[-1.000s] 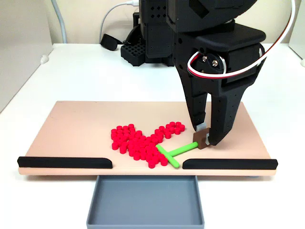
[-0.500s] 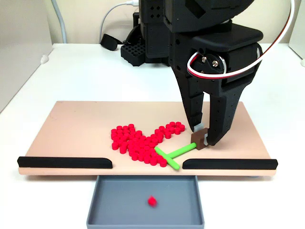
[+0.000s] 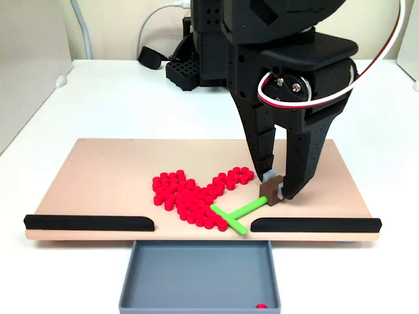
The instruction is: Push granules from left to the grey container
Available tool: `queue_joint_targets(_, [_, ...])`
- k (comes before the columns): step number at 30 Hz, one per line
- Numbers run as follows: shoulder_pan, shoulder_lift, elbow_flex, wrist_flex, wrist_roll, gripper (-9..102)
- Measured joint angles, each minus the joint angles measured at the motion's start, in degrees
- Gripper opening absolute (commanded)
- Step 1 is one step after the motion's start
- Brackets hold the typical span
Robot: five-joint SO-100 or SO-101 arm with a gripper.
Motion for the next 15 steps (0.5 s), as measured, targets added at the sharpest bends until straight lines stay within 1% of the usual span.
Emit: queue_joint_targets(15, [0.53, 0.0, 0.09, 0.0, -3.6, 0])
